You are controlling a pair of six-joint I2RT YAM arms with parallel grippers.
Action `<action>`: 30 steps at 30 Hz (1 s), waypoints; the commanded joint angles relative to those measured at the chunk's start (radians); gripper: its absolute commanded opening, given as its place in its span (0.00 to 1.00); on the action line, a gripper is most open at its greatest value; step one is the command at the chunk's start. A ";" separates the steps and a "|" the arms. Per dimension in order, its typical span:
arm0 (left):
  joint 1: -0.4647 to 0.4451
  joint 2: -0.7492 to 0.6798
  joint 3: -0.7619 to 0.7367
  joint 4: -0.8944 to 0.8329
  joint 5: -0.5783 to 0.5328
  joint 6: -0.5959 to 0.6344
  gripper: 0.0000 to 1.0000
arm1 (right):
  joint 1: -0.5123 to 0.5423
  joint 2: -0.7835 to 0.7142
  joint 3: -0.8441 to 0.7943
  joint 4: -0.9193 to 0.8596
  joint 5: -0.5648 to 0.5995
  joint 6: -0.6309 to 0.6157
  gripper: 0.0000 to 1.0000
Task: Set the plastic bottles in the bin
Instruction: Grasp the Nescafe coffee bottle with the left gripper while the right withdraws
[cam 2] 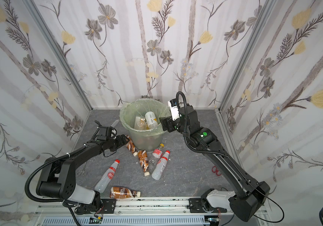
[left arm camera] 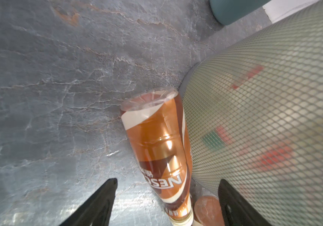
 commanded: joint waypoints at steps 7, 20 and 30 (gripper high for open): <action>-0.029 0.099 0.030 0.054 -0.096 -0.065 0.83 | -0.009 -0.040 -0.055 0.069 -0.017 0.018 0.88; -0.030 0.181 0.059 0.044 -0.181 -0.051 0.75 | -0.017 -0.082 -0.100 0.079 -0.016 0.030 0.88; -0.016 0.186 0.051 0.026 -0.205 -0.016 0.65 | -0.027 -0.091 -0.105 0.077 -0.020 0.026 0.88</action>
